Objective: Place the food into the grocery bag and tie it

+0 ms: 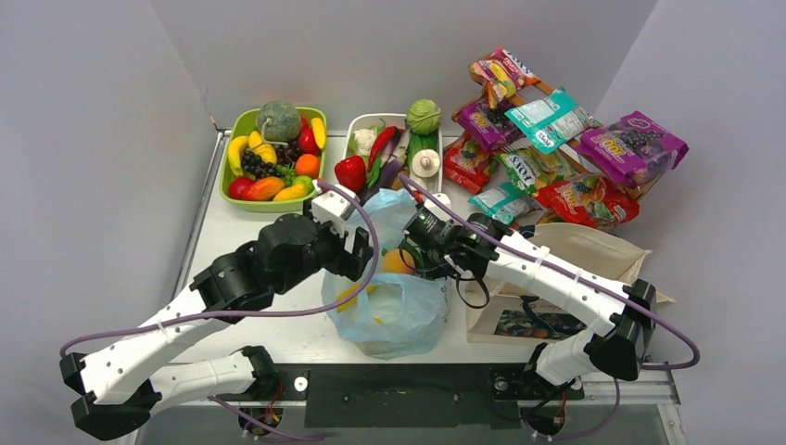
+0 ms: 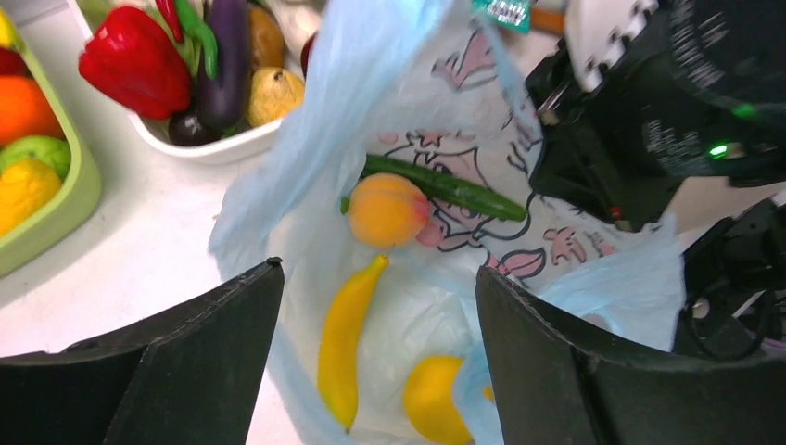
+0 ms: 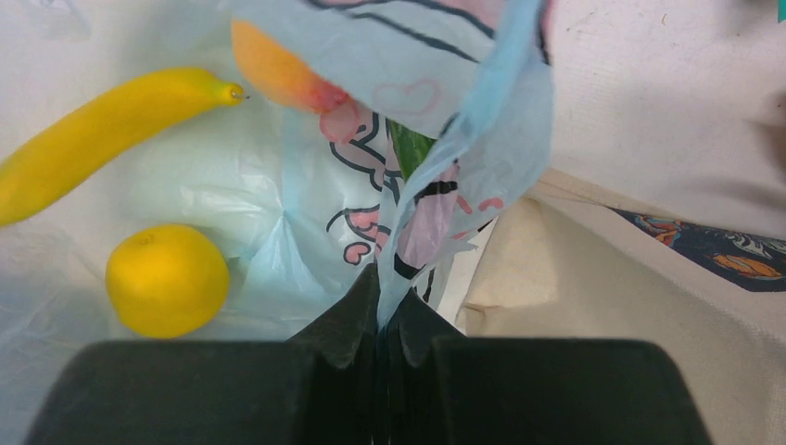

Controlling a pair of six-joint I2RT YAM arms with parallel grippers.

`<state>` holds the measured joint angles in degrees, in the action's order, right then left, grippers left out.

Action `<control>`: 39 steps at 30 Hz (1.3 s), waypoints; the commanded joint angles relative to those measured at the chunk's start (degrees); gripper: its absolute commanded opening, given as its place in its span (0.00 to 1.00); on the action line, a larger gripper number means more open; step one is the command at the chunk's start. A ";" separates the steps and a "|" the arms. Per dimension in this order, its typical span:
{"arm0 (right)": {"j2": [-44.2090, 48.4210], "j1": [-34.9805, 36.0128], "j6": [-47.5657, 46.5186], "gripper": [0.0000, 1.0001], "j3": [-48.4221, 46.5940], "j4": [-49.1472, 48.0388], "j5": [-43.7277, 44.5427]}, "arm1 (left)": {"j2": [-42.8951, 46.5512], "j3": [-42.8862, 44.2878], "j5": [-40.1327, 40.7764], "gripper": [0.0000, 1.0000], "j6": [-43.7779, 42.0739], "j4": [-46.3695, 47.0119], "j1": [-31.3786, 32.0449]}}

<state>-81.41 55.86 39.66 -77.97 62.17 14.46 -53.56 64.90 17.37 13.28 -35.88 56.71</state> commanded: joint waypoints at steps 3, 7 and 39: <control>0.36 -0.10 -0.64 0.00 -1.44 -1.35 -0.09 | 1.81 9.42 -1.94 0.79 -3.81 -1.09 0.33; 0.58 -0.05 -1.12 0.00 -1.57 -1.40 -0.27 | 0.72 12.02 -1.48 0.89 -7.97 -1.85 0.33; -1.40 -0.50 -3.60 0.00 -6.87 0.99 1.19 | -14.21 17.12 -28.04 0.00 -12.12 0.67 -16.46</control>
<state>-81.45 55.86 38.06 -80.53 62.65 13.69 -71.02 82.17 -10.28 -0.62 -36.53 40.69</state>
